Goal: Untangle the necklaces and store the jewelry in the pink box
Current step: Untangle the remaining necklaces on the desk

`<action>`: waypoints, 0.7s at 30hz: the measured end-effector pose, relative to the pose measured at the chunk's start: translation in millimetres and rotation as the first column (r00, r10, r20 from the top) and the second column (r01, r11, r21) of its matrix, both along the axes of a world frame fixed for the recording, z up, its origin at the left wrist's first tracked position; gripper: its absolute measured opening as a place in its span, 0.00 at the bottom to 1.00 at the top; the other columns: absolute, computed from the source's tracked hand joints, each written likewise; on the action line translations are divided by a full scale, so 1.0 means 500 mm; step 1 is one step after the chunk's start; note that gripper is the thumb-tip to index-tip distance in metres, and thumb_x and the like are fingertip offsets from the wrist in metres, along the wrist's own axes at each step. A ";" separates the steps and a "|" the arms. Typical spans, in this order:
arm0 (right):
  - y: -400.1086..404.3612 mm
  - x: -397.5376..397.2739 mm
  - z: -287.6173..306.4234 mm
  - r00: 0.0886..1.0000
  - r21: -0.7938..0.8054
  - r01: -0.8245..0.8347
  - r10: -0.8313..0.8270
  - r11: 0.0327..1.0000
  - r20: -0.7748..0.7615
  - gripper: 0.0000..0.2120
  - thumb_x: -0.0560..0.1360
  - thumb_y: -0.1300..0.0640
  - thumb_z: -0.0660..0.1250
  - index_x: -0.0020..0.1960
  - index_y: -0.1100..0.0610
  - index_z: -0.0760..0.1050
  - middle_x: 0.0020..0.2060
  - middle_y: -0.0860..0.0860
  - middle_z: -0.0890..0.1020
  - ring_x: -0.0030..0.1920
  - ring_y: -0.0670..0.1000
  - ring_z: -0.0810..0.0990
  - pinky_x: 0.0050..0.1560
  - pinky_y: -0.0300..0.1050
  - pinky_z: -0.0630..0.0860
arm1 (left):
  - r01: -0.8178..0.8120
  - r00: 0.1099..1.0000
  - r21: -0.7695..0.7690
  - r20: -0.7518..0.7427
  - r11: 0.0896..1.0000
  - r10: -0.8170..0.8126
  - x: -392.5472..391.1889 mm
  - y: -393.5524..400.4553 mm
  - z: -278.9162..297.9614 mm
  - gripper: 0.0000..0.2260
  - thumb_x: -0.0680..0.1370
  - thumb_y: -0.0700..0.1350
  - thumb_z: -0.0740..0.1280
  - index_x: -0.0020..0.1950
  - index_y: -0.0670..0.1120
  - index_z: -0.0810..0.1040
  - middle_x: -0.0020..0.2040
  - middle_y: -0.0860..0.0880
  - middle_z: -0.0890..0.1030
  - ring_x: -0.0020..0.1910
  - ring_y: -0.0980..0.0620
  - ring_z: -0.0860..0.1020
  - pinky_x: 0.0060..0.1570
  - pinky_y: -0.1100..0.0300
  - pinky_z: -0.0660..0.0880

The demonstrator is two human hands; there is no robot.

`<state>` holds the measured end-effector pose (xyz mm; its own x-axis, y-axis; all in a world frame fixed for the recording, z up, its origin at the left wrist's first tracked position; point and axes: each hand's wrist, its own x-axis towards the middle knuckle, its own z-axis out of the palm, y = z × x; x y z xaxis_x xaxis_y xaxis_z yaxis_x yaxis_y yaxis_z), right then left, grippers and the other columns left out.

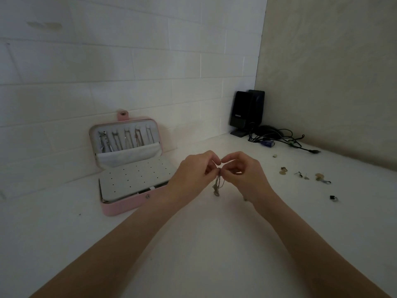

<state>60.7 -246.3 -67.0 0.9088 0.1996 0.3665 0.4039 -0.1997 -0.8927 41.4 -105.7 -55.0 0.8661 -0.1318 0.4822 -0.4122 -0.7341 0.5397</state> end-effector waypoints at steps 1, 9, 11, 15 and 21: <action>0.002 -0.001 0.001 1.000 -0.028 0.007 -0.006 1.000 0.018 0.10 0.70 0.67 0.69 0.44 0.54 0.74 0.35 0.52 0.82 0.34 0.45 0.78 0.38 0.35 0.73 | -0.003 1.000 0.035 0.001 0.999 0.003 0.000 -0.002 0.001 0.07 0.76 0.38 0.65 0.53 0.42 0.78 0.43 0.48 0.82 0.43 0.51 0.79 0.49 0.55 0.75; -0.009 -0.008 0.015 0.980 0.243 -0.082 0.123 0.967 -0.158 0.10 0.72 0.70 0.66 0.50 0.60 0.73 0.34 0.52 0.80 0.33 0.48 0.74 0.38 0.39 0.72 | 0.014 0.993 -0.171 -0.109 0.985 -0.033 0.000 -0.007 0.009 0.06 0.72 0.36 0.68 0.43 0.47 0.77 0.35 0.56 0.77 0.31 0.64 0.75 0.36 0.74 0.72; -0.009 -0.008 0.014 0.971 0.293 -0.090 0.150 0.952 -0.189 0.10 0.72 0.70 0.66 0.50 0.60 0.73 0.33 0.52 0.80 0.32 0.48 0.74 0.40 0.41 0.73 | -0.001 0.988 -0.235 -0.150 0.972 -0.036 0.002 -0.005 0.010 0.08 0.71 0.37 0.69 0.39 0.50 0.77 0.34 0.55 0.78 0.30 0.64 0.76 0.36 0.73 0.72; -0.011 -0.006 0.013 0.968 0.309 -0.104 0.168 0.945 -0.189 0.09 0.73 0.68 0.67 0.50 0.58 0.73 0.34 0.52 0.82 0.33 0.49 0.74 0.42 0.43 0.73 | -0.012 0.956 -0.452 -0.267 0.892 -0.122 -0.001 0.003 0.009 0.07 0.74 0.38 0.69 0.37 0.47 0.79 0.31 0.50 0.80 0.31 0.57 0.78 0.37 0.66 0.75; -0.009 -0.005 0.008 0.969 0.259 -0.124 0.173 0.958 -0.174 0.10 0.73 0.69 0.66 0.51 0.57 0.73 0.32 0.48 0.81 0.35 0.48 0.75 0.40 0.39 0.72 | -0.003 0.946 -0.490 -0.283 0.872 -0.156 0.001 0.006 0.015 0.06 0.76 0.38 0.67 0.39 0.44 0.79 0.33 0.48 0.80 0.30 0.59 0.77 0.34 0.69 0.74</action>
